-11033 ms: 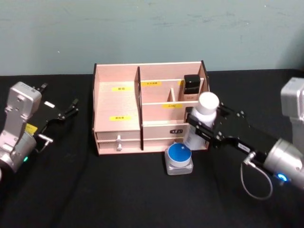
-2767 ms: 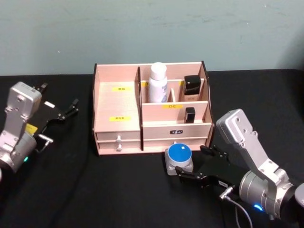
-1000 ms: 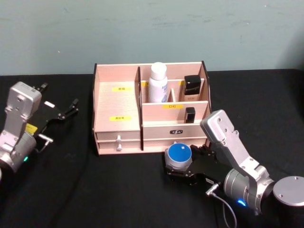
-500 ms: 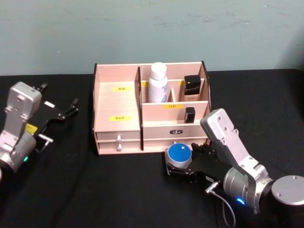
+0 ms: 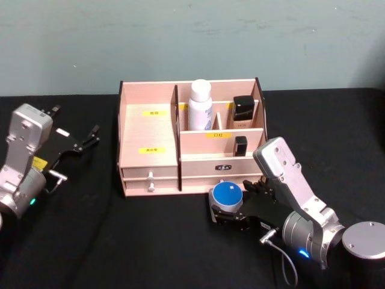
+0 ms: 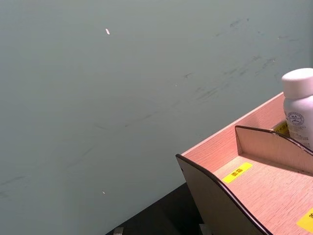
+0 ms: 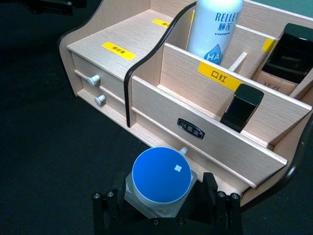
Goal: Pick up the facial cleanser and watermelon frost from the table and place them into the tiered storage box.
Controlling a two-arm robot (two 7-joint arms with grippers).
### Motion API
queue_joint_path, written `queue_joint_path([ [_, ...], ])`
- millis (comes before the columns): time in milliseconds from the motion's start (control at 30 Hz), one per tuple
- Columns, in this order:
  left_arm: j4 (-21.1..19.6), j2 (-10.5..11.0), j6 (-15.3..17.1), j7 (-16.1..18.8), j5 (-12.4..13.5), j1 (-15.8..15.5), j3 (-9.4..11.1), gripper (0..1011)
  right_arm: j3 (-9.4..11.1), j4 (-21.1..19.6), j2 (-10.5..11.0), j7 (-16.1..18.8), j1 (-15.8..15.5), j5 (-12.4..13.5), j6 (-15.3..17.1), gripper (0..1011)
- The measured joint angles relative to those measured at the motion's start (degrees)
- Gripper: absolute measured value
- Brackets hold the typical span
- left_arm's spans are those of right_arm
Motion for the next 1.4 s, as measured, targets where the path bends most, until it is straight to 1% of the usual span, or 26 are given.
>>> queue_joint_path([
  [400, 0.0, 0.0, 0.0, 0.0, 0.0, 0.0, 0.0, 1001, 0.0, 0.0, 0.0, 0.0, 0.0, 0.0, 0.0, 993],
  [467, 0.0, 0.0, 0.0, 0.0, 0.0, 0.0, 0.0, 1001, 0.0, 0.0, 0.1, 0.0, 0.0, 0.1, 0.0, 941],
  [533, 0.0, 0.0, 0.0, 0.0, 0.0, 0.0, 0.0, 1001, 0.0, 0.0, 0.1, 0.0, 0.0, 0.1, 0.0, 913],
  [567, 0.0, 0.0, 0.0, 0.0, 0.0, 0.0, 0.0, 1001, 0.0, 0.0, 0.1, 0.0, 0.0, 0.1, 0.0, 867],
  [600, 0.0, 0.0, 0.0, 0.0, 0.0, 0.0, 0.0, 1001, 0.0, 0.0, 0.1, 0.0, 0.0, 0.1, 0.0, 857],
  [667, 0.0, 0.0, 0.0, 0.0, 0.0, 0.0, 0.0, 1001, 0.0, 0.0, 0.1, 0.0, 0.0, 0.1, 0.0, 786],
  [767, 0.0, 0.0, 0.0, 0.0, 0.0, 0.0, 0.0, 1001, 0.0, 0.0, 0.1, 0.0, 0.0, 0.1, 0.0, 723],
  [1400, 0.0, 0.0, 0.0, 0.0, 0.0, 0.0, 0.0, 1001, 0.0, -0.1, 0.1, 0.0, 0.0, 0.2, 0.0, 715],
])
